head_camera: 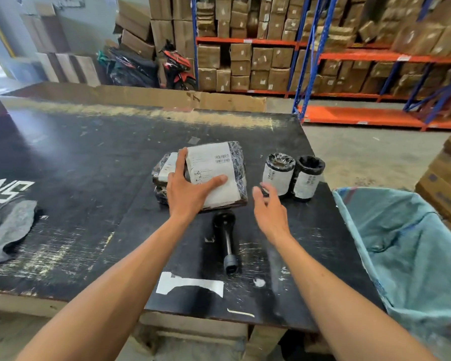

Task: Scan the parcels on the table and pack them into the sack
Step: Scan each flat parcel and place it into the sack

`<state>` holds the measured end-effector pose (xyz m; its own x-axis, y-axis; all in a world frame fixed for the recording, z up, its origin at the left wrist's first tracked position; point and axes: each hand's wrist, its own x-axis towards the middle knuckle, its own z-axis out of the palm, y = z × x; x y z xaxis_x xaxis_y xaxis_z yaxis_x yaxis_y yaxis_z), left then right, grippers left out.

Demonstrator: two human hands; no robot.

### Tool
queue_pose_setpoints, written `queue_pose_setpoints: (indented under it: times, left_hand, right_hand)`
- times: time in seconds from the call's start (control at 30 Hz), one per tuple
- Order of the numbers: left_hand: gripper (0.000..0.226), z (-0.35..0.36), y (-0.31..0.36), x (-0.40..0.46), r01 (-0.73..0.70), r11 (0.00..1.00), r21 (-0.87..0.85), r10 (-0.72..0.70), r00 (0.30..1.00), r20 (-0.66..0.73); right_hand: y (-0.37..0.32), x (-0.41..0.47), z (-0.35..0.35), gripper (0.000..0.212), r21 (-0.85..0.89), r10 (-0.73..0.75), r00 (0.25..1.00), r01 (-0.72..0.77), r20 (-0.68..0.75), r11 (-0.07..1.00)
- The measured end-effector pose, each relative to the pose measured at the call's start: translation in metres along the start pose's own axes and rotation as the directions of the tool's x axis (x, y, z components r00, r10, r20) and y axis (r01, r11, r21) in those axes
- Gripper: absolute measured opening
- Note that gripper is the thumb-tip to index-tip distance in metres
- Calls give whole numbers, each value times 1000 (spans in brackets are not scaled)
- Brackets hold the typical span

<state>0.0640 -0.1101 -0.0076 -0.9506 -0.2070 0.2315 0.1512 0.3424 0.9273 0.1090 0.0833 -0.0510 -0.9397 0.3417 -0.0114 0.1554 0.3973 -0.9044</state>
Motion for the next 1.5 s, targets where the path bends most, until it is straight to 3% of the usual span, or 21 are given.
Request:
queue_pose_setpoints:
  times: [0.17,0.4,0.5,0.6,0.7,0.8,0.87,0.97,1.03,1.1,1.2,1.3,1.43,1.5]
  left_hand:
    - [118,64,24,-22,-90,996,-30,93,988,125]
    - [109,179,57,-72,-112,990,-87,134,936,327]
    - [100,222,68,-96,-128,984,-127,174,862,476]
    - [75,264,72,-117,-99,978,-183,189,791,581]
    - [61,304,74,-135,-91,985,-144,159,790,593]
    - [61,341,67,-145,-74,997,9,55,814,579]
    - [63,363,53,-148,-136,983,126,35,805,593]
    - [66,389,28,-150,-307,911,274,26,708,706]
    - [68,400,16,-152,-476,786,394,10,647,763]
    - [68,407,10,-151,-570,689,448,22,634,773]
    - [67,410,6,-151,-598,647,473,34,642,766]
    - [67,412,4,-153,-608,632,481,41,646,762]
    - [67,412,-1,-152,-616,612,496,41,651,758]
    - [69,413,-4,-152,-624,603,498,46,650,759]
  right_hand:
    - [4,23,-74,40,167,-132,991,129,9,977]
    - [48,35,-168,52,93,-202,979,201,-2,975]
    - [83,40,-213,52,148,-140,989,146,-50,978]
    - [117,42,-260,66,196,-80,992,98,-101,976]
    - [152,43,-301,77,216,-35,995,55,-95,975]
    - [190,44,-334,84,229,35,998,-21,-56,973]
    - [218,45,-351,90,196,96,995,-92,-9,976]
    - [262,48,-364,105,107,213,969,-227,126,968]
    - [289,52,-365,118,43,288,931,-305,225,952]
    - [311,57,-359,119,-73,367,865,-365,341,928]
    - [338,63,-338,128,-247,484,755,-416,443,875]
    - [348,68,-307,131,-334,533,691,-416,489,846]
    - [365,59,-268,138,-283,570,693,-496,441,821]
    - [380,52,-254,132,-335,606,698,-507,382,794]
